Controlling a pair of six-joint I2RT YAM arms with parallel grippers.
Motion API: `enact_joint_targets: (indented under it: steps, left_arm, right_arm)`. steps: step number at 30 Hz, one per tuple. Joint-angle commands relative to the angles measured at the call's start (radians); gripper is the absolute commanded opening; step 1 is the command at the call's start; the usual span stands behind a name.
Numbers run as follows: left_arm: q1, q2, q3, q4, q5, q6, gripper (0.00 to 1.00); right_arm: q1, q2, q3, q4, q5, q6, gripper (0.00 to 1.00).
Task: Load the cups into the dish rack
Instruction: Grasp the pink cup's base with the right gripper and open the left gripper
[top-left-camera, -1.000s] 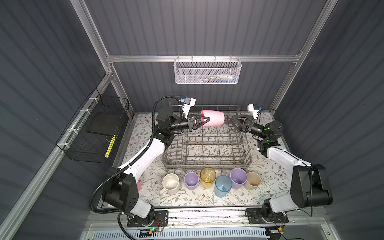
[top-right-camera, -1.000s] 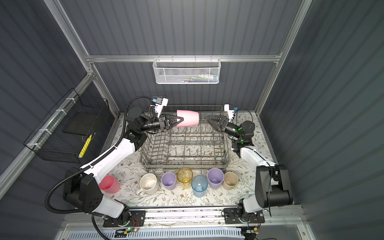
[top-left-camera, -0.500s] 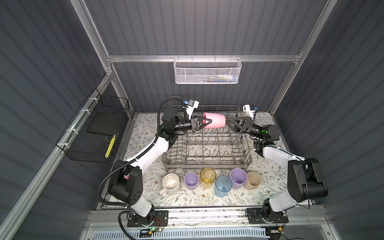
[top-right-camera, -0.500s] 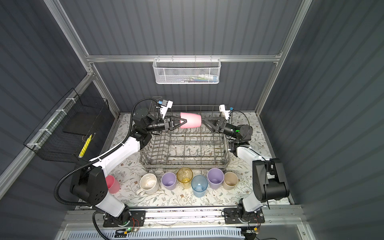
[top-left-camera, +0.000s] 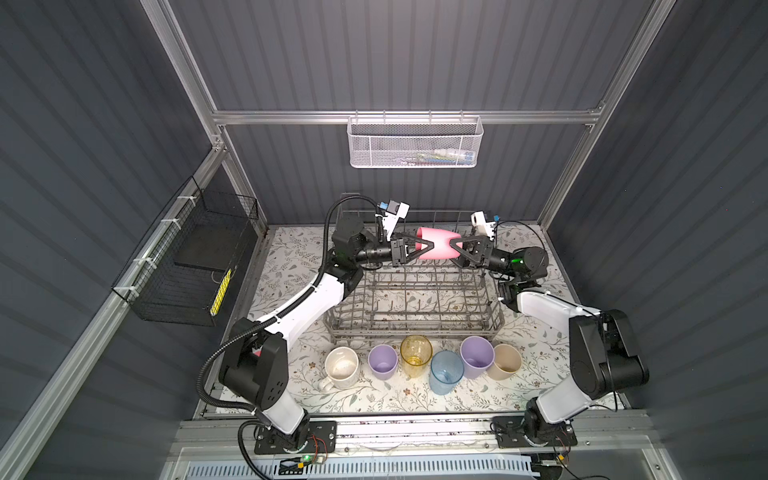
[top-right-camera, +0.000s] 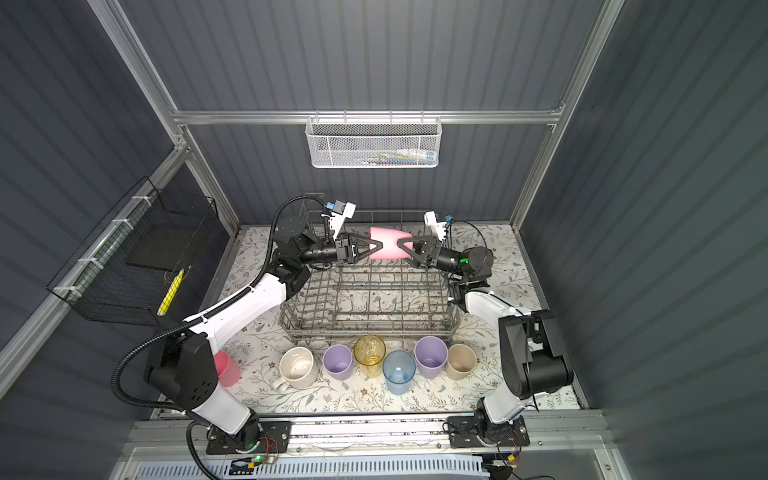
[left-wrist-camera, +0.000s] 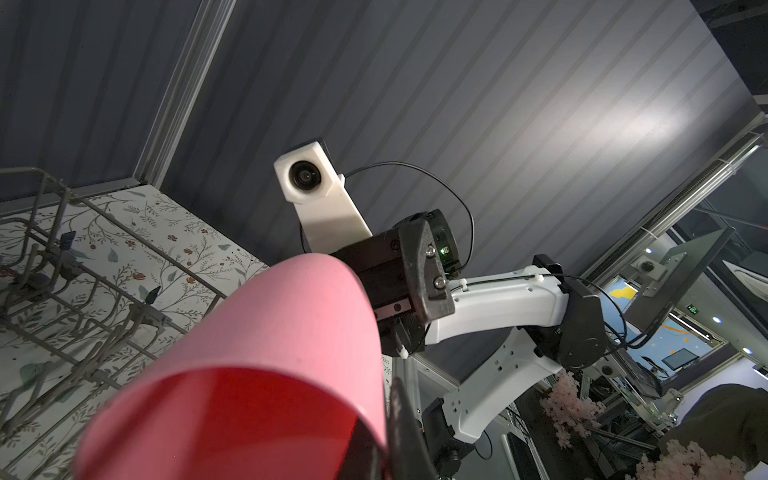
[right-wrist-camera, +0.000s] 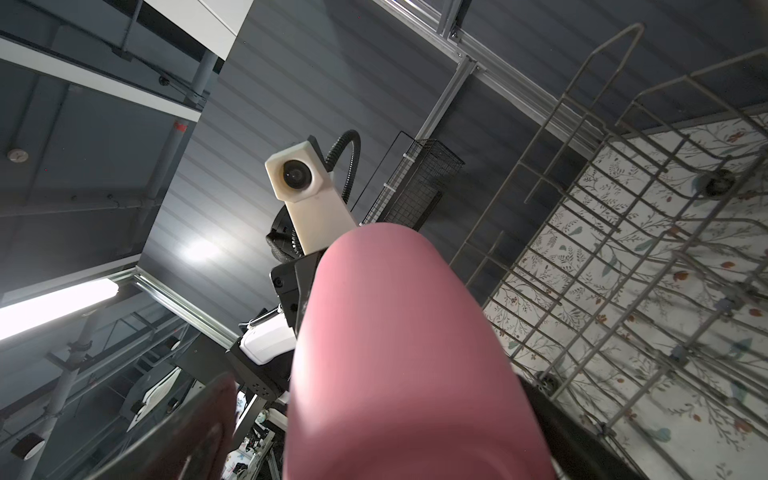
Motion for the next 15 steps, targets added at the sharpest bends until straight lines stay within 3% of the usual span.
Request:
enact_joint_targets:
  steps: [1, 15]
  left_arm:
    - [-0.008, 0.015, 0.039, 0.002, 0.024, 0.024, 0.00]
    - [-0.019, 0.030, 0.045, -0.005, 0.038, 0.028, 0.00]
  right_arm:
    - [0.005, -0.002, 0.034, 0.027, -0.013, -0.013, 0.96]
    - [0.022, 0.032, 0.041, 0.102, 0.003, 0.035, 0.74]
